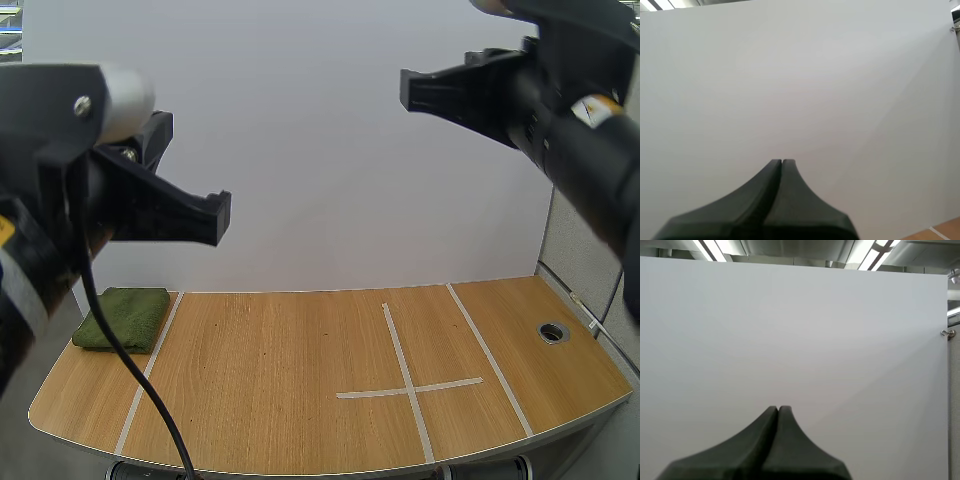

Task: Fold the towel

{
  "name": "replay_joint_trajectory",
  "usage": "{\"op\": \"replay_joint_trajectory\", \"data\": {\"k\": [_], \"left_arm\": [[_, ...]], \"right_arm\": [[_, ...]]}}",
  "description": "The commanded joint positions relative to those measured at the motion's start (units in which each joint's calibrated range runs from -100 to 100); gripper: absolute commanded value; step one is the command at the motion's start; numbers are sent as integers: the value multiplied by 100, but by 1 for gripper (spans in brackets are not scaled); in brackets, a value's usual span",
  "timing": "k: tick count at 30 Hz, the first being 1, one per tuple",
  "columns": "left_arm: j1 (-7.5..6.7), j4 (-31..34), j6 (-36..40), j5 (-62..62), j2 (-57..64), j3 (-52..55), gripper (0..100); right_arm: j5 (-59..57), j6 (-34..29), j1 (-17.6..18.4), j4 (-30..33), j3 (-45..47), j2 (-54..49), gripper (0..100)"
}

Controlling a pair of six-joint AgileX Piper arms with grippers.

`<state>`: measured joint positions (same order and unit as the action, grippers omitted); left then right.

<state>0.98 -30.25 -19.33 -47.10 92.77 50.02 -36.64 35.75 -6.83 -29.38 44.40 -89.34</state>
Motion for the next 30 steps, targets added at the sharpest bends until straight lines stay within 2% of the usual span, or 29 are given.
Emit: {"op": "replay_joint_trajectory", "data": {"k": [1, 5, 9, 14, 19, 26, 30], "left_arm": [[4, 419, 417, 24, 366, 320, 0], [4, 816, 803, -132, 527, 415, 0], [4, 852, 881, -132, 581, 525, 0], [4, 868, 890, -740, 581, 646, 0], [4, 966, 880, -989, 581, 965, 0], [4, 975, 830, -1037, 591, 1548, 0], [-9, 975, 840, -700, 723, 2062, 0]], "right_arm": [[562, -39, -19, 95, 776, -674, 0], [544, -39, 99, 123, 1079, -706, 0], [509, -39, 409, 280, 1323, -754, 0], [550, -39, 620, 840, 1880, -1066, 0], [189, -39, 638, 1071, 2544, -1066, 0], [-883, -39, 550, 1173, 2703, -1066, 0], [-501, -39, 503, 1214, 3031, -1066, 0]]}}
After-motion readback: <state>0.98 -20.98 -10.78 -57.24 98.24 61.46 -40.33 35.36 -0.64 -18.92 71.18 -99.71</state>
